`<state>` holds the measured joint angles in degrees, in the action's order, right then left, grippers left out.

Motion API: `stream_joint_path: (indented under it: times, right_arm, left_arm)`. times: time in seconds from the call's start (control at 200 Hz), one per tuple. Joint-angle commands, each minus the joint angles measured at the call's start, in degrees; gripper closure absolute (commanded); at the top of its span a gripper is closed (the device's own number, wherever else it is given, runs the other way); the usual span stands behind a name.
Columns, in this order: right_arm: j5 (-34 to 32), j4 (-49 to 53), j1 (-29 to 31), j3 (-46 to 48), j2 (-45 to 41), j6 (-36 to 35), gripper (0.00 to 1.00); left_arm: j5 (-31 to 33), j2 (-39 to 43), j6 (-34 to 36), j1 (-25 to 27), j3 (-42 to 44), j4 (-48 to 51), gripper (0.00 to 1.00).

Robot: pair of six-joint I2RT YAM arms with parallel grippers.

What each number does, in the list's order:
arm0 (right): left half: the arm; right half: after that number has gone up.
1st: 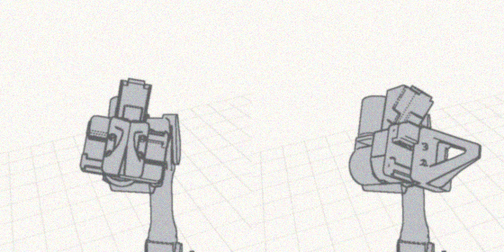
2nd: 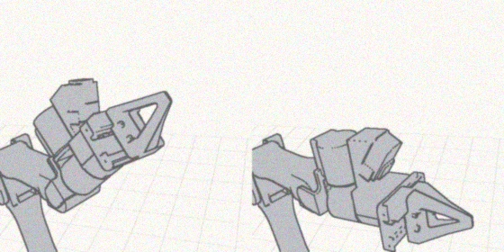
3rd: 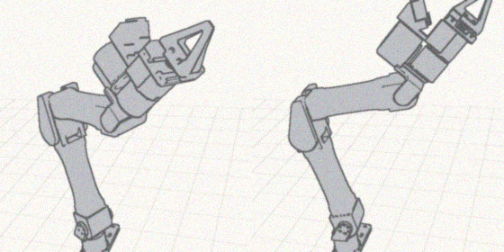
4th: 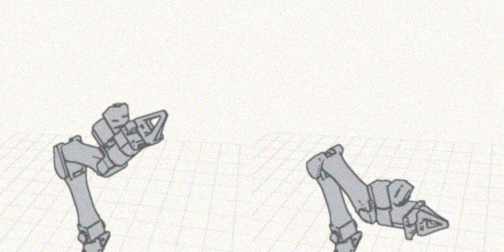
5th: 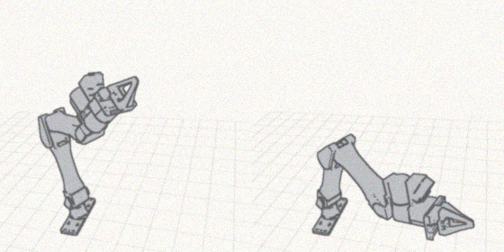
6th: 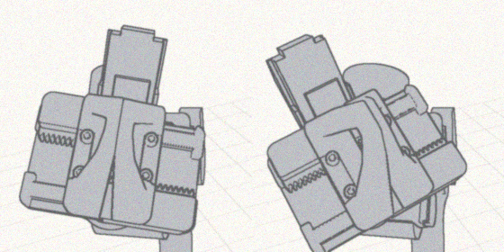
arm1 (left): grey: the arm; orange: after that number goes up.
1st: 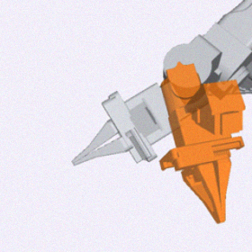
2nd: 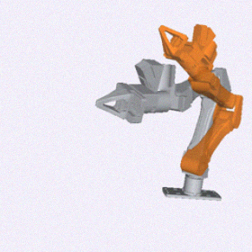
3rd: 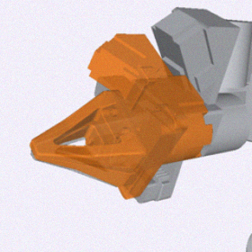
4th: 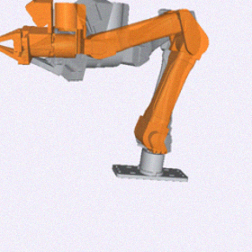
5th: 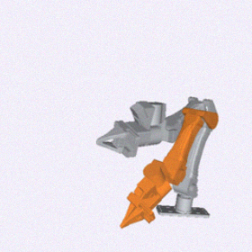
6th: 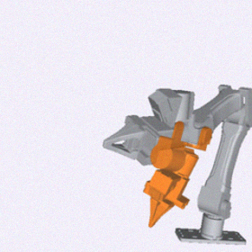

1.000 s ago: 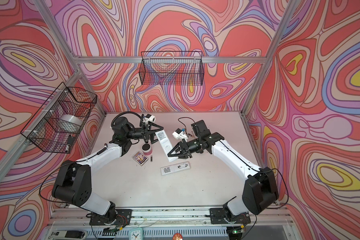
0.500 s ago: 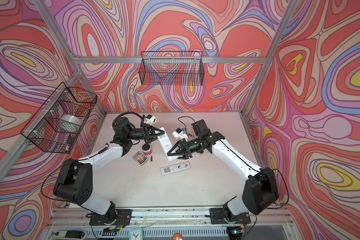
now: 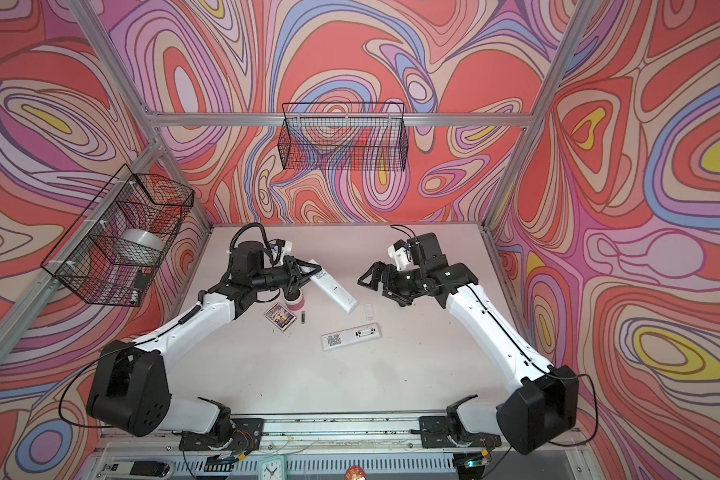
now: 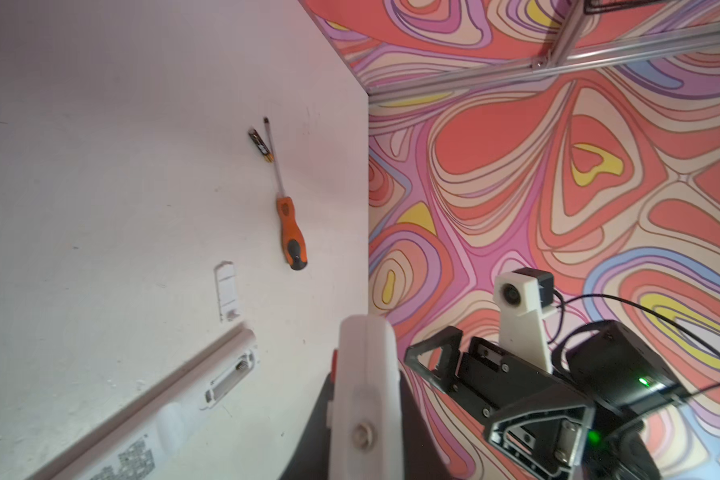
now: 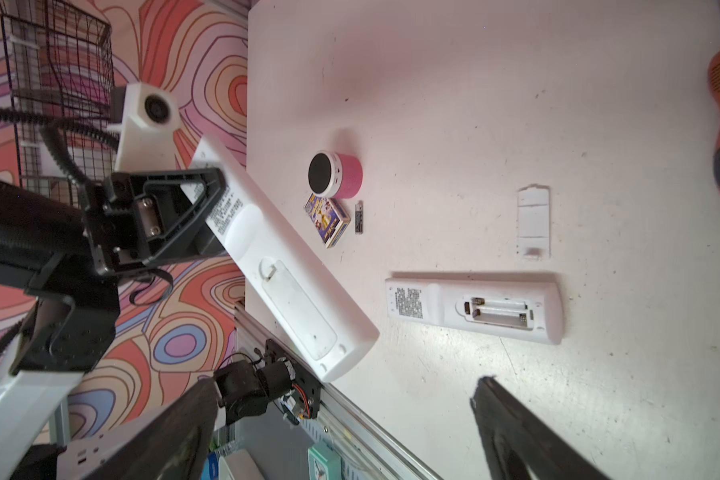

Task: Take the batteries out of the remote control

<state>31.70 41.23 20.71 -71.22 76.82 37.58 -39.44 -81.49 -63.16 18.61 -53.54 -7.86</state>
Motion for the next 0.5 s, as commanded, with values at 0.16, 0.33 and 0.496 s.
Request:
stream_joint_path:
  times: [0.16, 0.33, 0.496]
  right_arm:
    - [-4.9, -7.5, 2.1, 0.0, 6.8, 5.7, 0.01]
    - [-6.7, -5.3, 3.9, -1.2, 11.5, 7.1, 0.02]
    - [-6.5, -7.7, 5.6, -0.7, 14.5, 9.7, 0.02]
  left_arm:
    - [21.1, -2.6, 7.1, 5.0, 0.3, 1.8, 0.9]
    - [29.7, -3.5, 12.3, 8.6, 2.0, -3.4, 0.92]
    - [38.2, -3.4, 19.1, 11.9, 8.3, -18.3, 0.96]
